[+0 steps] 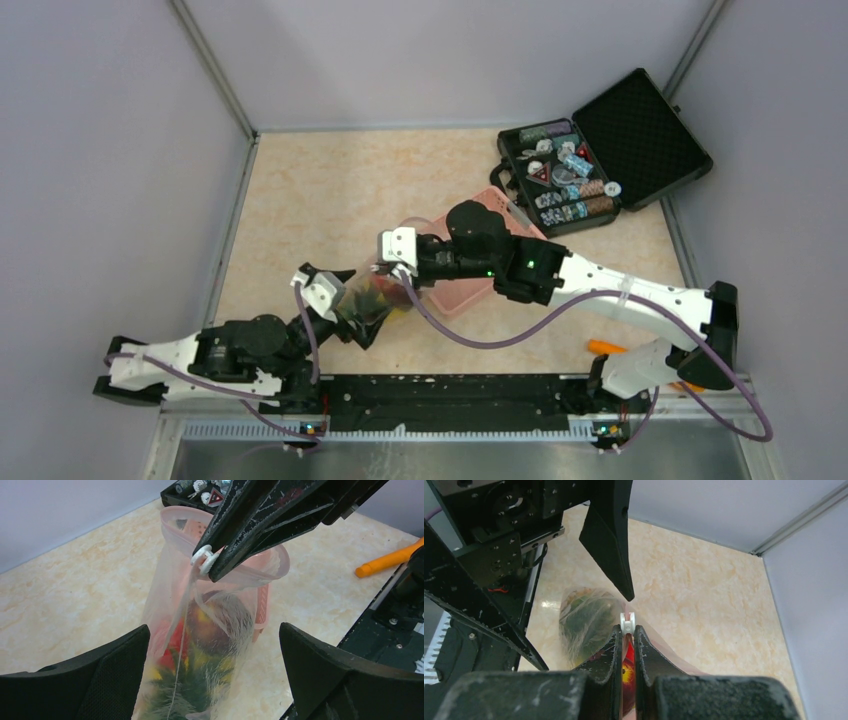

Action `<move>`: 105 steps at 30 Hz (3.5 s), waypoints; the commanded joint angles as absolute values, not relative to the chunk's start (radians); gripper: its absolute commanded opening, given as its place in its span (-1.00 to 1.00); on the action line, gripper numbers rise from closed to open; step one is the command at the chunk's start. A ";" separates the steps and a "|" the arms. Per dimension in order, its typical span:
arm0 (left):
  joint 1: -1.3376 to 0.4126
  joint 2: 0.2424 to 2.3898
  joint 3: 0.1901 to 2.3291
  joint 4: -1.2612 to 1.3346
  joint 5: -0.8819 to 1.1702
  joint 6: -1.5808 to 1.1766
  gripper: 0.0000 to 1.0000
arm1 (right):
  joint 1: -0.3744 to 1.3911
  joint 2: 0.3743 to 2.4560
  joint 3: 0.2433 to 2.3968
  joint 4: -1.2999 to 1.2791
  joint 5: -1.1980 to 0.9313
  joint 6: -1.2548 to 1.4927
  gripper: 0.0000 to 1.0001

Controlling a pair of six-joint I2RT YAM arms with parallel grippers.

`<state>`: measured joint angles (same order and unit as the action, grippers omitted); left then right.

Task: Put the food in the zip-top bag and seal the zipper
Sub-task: Adjust the zipper food storage bag at the center of the board.

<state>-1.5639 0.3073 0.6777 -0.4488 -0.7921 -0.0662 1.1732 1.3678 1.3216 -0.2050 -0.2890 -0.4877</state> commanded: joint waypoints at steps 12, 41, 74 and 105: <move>-1.338 0.475 0.711 -0.348 -0.531 0.025 0.97 | 1.169 1.331 1.344 -0.149 -0.349 -0.457 -1.00; -1.020 0.485 0.667 -0.251 -0.162 -0.020 -1.00 | 1.169 1.320 1.303 -0.124 -0.259 -0.451 -1.00; -1.016 0.499 0.775 -0.386 -0.099 -0.032 0.53 | 1.167 1.289 1.236 -0.307 -0.293 -0.612 -1.00; -0.818 1.025 1.213 -0.466 -0.139 -0.433 0.97 | 1.156 1.032 1.021 -0.491 -0.692 -1.005 -1.00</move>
